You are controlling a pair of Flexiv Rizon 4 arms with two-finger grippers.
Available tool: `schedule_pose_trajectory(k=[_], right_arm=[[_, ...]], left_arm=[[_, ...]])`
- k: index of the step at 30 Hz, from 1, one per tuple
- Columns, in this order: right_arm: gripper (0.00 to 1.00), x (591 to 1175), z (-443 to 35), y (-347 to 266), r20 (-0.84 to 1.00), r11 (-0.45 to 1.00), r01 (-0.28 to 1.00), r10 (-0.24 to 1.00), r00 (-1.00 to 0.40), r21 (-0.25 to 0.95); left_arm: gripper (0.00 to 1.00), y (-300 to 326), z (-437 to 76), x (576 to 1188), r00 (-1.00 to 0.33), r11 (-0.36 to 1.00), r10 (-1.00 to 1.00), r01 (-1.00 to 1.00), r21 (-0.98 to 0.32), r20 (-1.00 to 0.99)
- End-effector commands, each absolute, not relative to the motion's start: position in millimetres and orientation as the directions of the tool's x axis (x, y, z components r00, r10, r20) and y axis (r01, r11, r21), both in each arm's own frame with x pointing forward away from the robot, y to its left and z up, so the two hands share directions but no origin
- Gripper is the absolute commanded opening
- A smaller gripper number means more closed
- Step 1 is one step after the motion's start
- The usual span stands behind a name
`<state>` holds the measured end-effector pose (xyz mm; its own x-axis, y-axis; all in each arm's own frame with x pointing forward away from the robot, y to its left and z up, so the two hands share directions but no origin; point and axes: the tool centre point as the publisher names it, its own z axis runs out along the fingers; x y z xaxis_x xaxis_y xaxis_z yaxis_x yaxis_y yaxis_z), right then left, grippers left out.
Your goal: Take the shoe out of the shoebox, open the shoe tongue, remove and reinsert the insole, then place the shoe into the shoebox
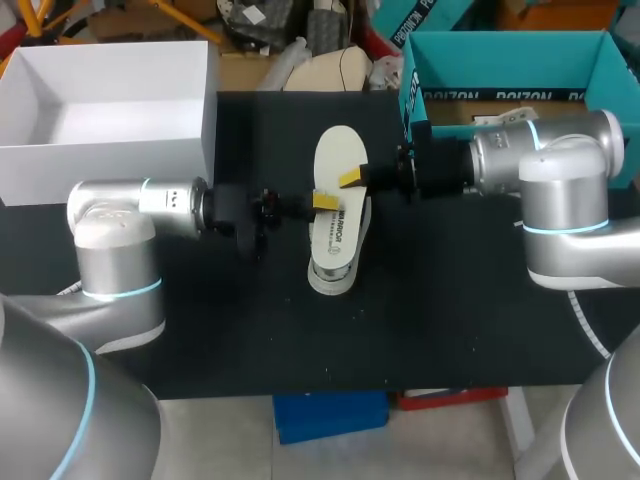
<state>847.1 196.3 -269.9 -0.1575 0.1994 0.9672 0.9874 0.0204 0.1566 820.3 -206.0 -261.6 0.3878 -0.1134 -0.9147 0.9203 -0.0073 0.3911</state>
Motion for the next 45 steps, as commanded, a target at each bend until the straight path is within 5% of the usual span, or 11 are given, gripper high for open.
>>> schedule_pose_trajectory(k=[1,5,11,12,13,21,28,45], right_arm=[[0.0,847.3,-270.0,196.7,0.967,0.022,0.988,0.201,-0.156,0.155],[0.0,847.3,-270.0,196.7,0.967,0.022,0.988,0.201,-0.156,0.155],[0.0,847.3,-270.0,196.7,0.967,0.022,0.988,0.201,-0.156,0.155],[0.34,847.3,-270.0,196.7,0.967,0.022,0.988,0.201,-0.156,0.155],[1.0,846.1,-269.3,194.1,0.968,0.005,0.985,0.185,-0.17,0.172],[1.0,826.1,-272.3,165.4,0.926,-0.077,0.969,0.323,-0.198,0.234],[1.0,800.5,-264.4,139.4,0.779,-0.072,0.933,0.575,-0.251,0.354],[1.0,798.8,-263.0,138.5,0.742,-0.057,0.927,0.619,-0.258,0.37]], left_arm=[[0.2,-217.5,-262.5,824.1,0.393,-0.001,-0.118,0.918,0.396,-0.912],[0.0,-221.4,-262.3,826.2,0.381,0.014,-0.118,0.924,0.382,-0.917],[0.0,-219.1,-264.3,823.5,0.347,0.034,-0.084,0.938,0.345,-0.934],[0.0,-216.9,-264.7,821.9,0.336,0.04,-0.063,0.942,0.334,-0.94],[0.0,-214.1,-264.6,819.8,0.321,0.034,-0.05,0.947,0.32,-0.946],[0.0,-176.6,-262.0,792.1,0.207,-0.03,0.195,0.978,0.205,-0.959],[0.0,-145.5,-266.4,756.3,0.152,-0.098,0.401,0.988,0.123,-0.904],[0.0,-145.5,-266.4,756.3,0.152,-0.098,0.401,0.988,0.123,-0.904]])
